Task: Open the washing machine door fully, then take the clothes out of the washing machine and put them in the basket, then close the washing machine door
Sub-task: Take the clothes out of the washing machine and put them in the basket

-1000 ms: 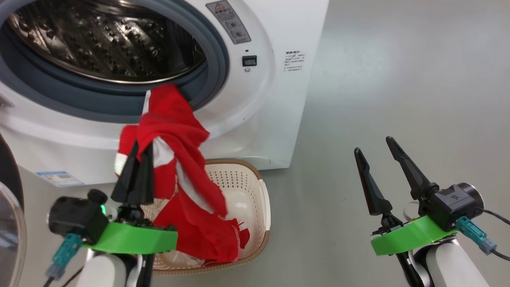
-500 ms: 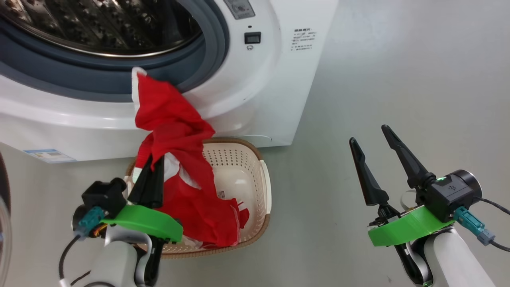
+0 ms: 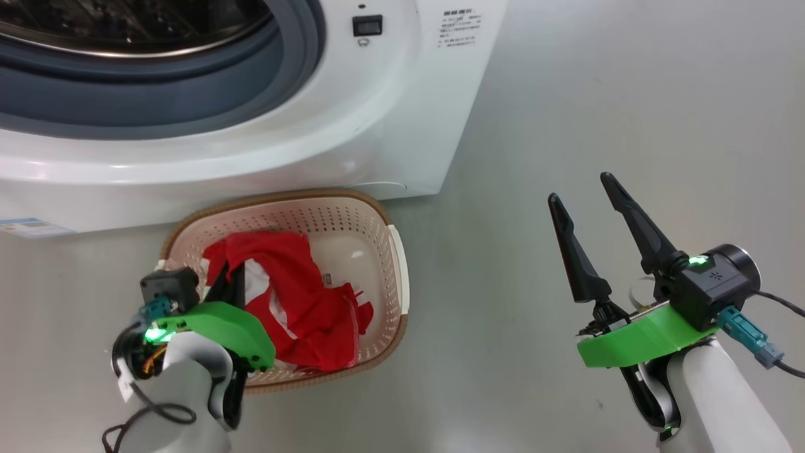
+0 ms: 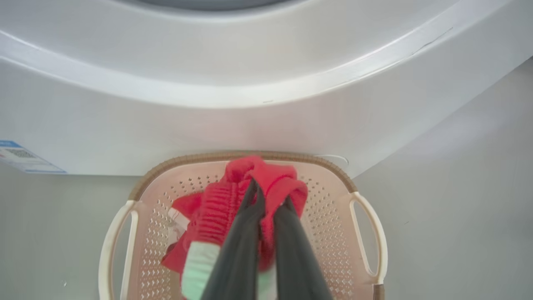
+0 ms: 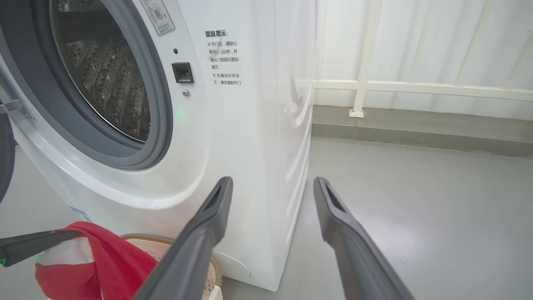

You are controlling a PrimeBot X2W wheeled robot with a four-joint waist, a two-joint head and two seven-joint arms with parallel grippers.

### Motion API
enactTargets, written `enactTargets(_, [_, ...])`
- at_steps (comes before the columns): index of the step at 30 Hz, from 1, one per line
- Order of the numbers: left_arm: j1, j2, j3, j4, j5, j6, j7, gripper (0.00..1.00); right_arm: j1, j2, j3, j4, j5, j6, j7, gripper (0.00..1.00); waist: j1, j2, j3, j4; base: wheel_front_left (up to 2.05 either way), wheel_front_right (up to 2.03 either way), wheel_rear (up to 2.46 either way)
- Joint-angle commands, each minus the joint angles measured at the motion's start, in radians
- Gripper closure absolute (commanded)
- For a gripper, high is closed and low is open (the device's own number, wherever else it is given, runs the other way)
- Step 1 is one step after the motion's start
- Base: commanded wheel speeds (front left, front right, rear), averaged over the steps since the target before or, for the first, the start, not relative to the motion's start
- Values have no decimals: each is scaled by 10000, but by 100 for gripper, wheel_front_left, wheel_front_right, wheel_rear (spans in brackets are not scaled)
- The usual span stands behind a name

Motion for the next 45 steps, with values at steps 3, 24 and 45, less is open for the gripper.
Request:
enactTargets(3, [-711, 199, 191, 1099, -160, 35, 208, 100, -217, 92, 269, -214, 67, 62, -63, 0, 0, 0, 446, -258, 0, 0, 0])
enactTargets(24, [-2149, 467, 64, 3643, -506, 7, 1969, 100, -591, 260, 458, -170, 205, 62, -63, 0, 0, 0, 1238, -714, 0, 0, 0])
enactTargets(45, [-1518, 254, -114, 3222, -903, -460, 22, 0, -68, 182, 311, 367, 21, 62, -63, 0, 0, 0, -515, -84, 0, 0, 0])
